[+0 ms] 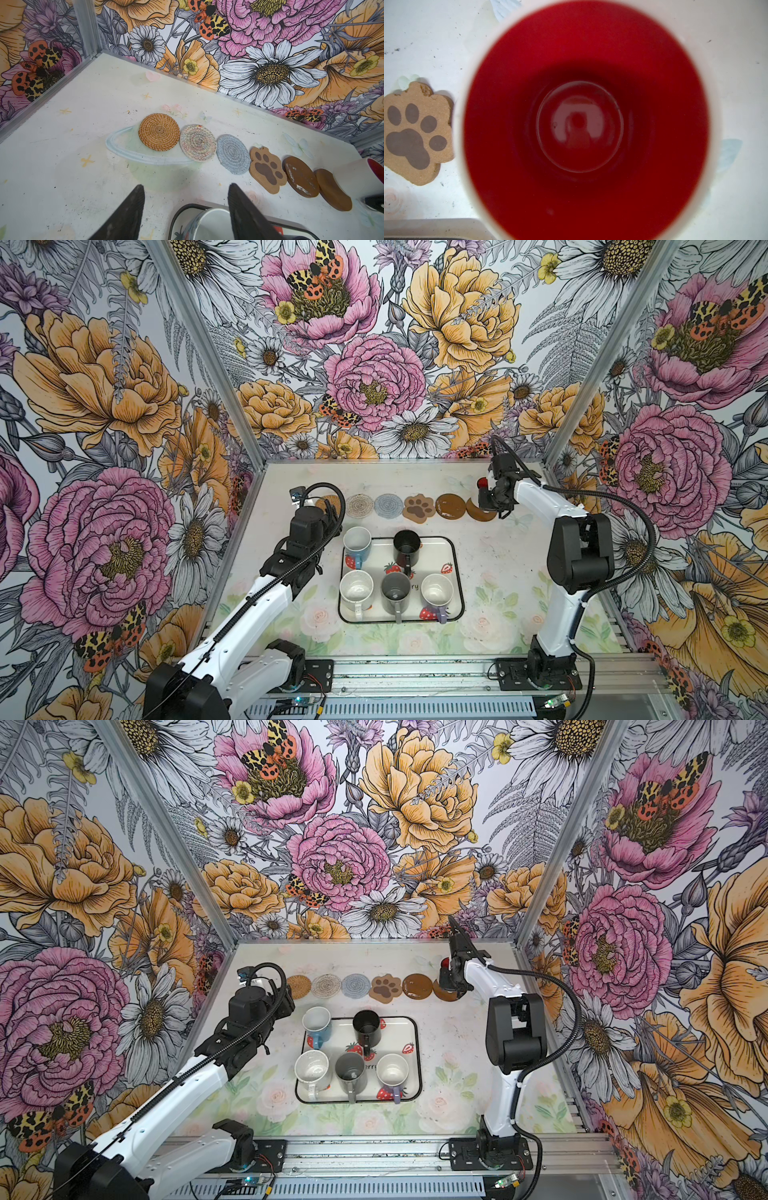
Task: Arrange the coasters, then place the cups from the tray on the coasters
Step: 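Lower the red-inside mug onto the plain wooden disc with the right gripper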
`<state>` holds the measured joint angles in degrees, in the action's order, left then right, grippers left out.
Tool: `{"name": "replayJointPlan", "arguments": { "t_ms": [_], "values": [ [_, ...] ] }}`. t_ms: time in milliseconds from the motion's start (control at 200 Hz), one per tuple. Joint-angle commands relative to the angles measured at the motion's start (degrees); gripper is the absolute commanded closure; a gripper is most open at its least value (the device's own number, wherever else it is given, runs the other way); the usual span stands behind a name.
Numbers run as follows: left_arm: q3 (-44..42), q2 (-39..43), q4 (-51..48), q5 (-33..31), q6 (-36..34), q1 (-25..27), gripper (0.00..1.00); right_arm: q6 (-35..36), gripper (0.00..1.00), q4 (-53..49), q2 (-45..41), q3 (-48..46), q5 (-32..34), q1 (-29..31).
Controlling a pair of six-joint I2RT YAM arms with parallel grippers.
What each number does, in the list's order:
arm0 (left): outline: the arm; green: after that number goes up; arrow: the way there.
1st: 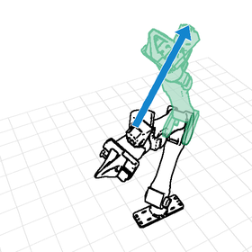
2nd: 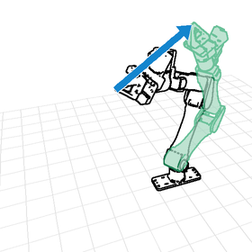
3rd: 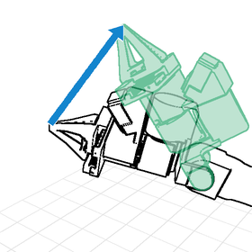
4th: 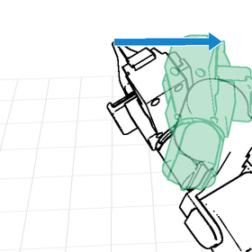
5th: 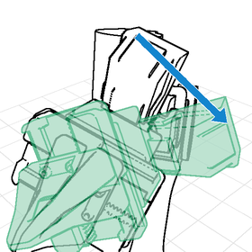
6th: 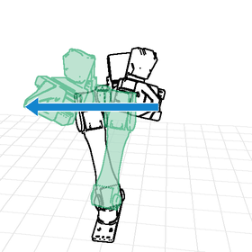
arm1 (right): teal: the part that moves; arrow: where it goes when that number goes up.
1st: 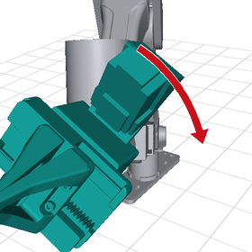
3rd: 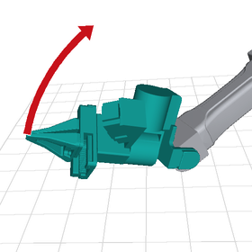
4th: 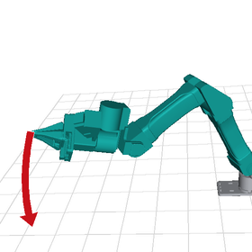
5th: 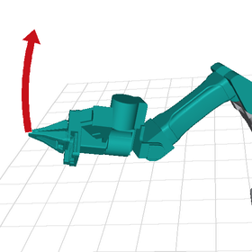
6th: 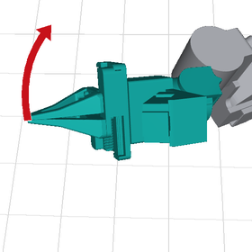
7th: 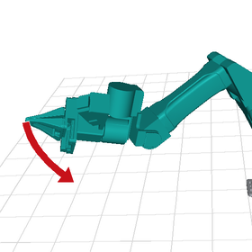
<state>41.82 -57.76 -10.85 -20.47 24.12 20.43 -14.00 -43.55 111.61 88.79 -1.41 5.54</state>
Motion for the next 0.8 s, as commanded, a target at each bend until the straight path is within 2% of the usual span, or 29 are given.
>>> {"name": "replayJointPlan", "arguments": {
  "t_ms": [0,796],
  "values": [
    [0.1,0.2,0.8,0.9,1.2,-0.4,0.35,0.7,1.0,2.5,-0.1,2.9,-0.5,-0.4],
    [0.1,0.3,0.5,0.7,1.2,-0.5,0.35,1.2,1.0,0.0,4.7,5.9,1.0,-0.6]
  ]
}}
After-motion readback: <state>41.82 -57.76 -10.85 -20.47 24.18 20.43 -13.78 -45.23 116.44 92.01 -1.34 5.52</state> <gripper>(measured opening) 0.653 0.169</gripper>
